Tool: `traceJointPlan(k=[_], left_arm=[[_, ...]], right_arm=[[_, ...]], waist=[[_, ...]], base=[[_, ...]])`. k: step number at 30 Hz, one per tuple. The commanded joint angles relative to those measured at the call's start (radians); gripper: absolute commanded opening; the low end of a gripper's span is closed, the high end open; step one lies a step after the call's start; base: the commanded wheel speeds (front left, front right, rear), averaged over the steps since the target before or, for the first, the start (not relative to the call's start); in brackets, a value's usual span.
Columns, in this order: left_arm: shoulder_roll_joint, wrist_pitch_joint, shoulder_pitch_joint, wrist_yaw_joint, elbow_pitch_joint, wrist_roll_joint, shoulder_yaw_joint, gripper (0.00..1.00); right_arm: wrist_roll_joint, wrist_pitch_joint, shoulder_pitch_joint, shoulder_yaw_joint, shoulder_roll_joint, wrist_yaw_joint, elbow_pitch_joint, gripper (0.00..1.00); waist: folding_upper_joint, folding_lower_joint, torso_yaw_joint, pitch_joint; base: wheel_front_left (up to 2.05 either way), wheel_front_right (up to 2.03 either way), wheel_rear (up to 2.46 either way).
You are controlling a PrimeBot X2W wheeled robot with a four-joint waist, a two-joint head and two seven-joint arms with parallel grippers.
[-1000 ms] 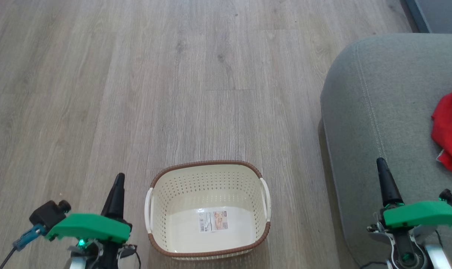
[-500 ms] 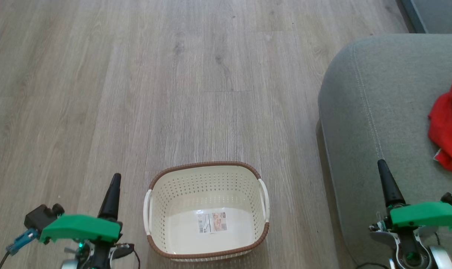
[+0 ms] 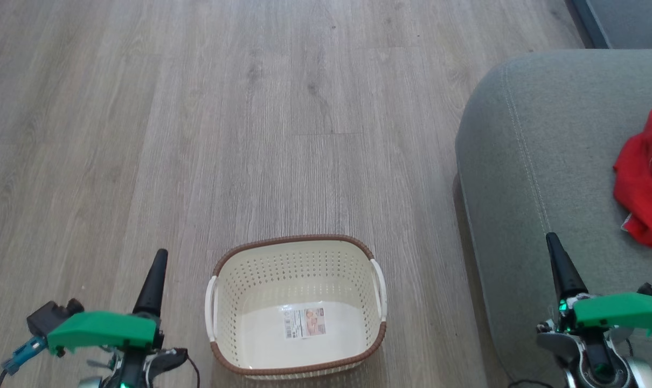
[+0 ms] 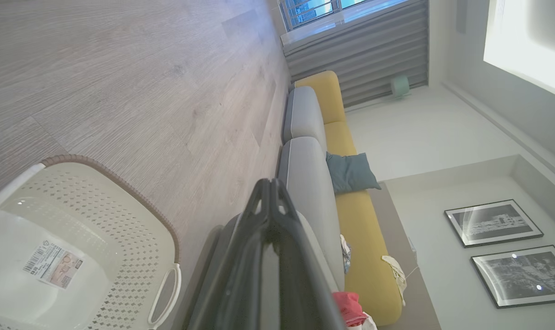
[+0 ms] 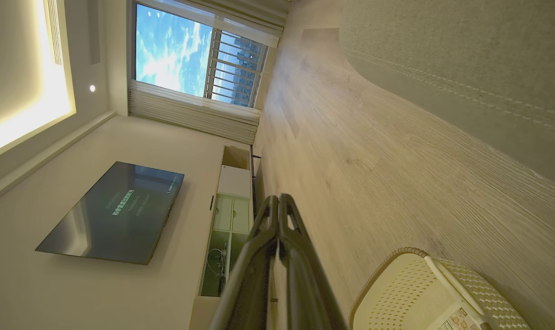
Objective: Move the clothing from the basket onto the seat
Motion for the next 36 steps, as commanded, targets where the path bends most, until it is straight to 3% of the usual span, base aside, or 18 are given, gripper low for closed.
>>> traceJointPlan(k=[1, 27, 36], left_arm=[[0.011, 0.011, -0.057, -0.009, -0.024, -0.033, 0.036, 0.00], [0.010, 0.089, -0.064, -0.044, -0.008, -0.305, 0.096, 0.00], [0.009, 0.092, -0.064, -0.045, -0.008, -0.309, 0.099, 0.00]], right_arm=[[0.026, 0.014, -0.061, 0.006, -0.001, 0.000, -0.027, 0.00], [0.242, 0.091, -0.072, -0.028, 0.010, 0.000, -0.005, 0.00], [0.245, 0.094, -0.073, -0.030, 0.011, 0.000, -0.004, 0.00]], waist=[[-0.0001, 0.0000, -0.001, -0.001], [-0.0001, 0.0000, -0.016, -0.011], [-0.0001, 0.0000, -0.016, -0.011]], base=[[0.00, 0.00, 0.00], [0.00, 0.00, 0.00], [0.00, 0.00, 0.00]])
